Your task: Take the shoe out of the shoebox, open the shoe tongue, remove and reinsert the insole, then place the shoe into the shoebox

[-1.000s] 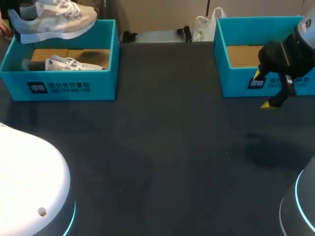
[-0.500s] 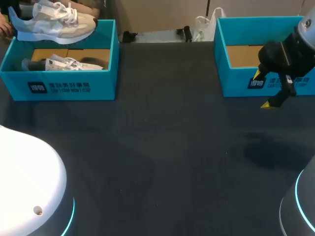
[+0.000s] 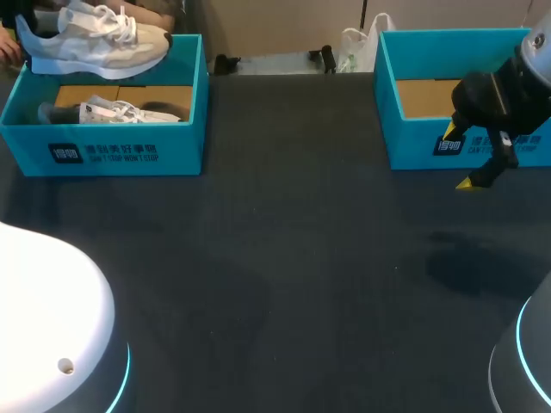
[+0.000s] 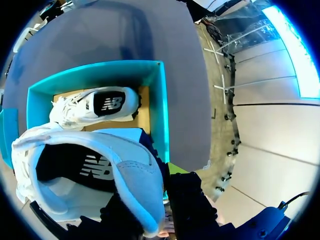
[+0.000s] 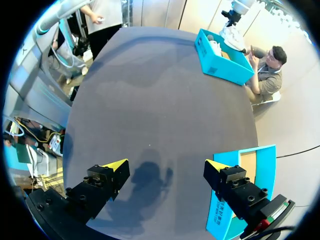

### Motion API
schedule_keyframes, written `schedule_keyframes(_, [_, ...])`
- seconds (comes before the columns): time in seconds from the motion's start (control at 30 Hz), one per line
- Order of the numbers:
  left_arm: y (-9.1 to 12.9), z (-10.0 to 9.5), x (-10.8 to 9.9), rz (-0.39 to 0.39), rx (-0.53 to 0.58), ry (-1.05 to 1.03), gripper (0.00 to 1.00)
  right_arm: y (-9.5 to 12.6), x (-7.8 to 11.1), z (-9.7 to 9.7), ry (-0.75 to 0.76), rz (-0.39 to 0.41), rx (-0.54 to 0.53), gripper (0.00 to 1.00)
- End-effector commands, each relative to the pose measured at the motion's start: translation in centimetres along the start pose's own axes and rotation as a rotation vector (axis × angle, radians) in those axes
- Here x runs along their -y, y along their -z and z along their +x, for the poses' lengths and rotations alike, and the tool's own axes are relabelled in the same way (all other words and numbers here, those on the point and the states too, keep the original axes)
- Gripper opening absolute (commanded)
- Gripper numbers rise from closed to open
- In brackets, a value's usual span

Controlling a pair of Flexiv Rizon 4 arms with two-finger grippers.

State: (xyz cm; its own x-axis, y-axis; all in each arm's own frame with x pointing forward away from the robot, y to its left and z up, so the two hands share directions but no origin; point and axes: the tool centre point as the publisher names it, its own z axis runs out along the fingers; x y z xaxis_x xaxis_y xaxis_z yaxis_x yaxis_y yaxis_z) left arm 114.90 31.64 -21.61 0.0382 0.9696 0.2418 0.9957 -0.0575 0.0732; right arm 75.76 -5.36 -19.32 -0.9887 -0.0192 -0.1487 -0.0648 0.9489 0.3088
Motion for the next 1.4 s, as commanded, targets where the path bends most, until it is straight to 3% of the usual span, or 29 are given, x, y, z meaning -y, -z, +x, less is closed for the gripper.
schedule_keyframes(0.03, [-0.6, -0.7, -0.1, -0.012, -0.019, 0.012, 0.00, -0.1, 0.0, 0.0, -0.001, 0.002, 0.000, 1.00])
schedule_keyframes(0.33, [-3.0, -2.5, -1.7, -0.003, -0.037, 0.048, 0.00, -0.1, 0.0, 0.0, -0.001, 0.002, 0.000, 1.00])
schedule_keyframes(0.93, [-8.7, -4.1, -4.4, 0.020, -0.029, 0.097, 0.00, -0.1, 0.0, 0.0, -0.001, 0.002, 0.000, 1.00])
schedule_keyframes(1.4, [-12.4, -4.8, -4.8, 0.068, -0.014, 0.063, 0.00, -0.1, 0.0, 0.0, -0.001, 0.002, 0.000, 1.00])
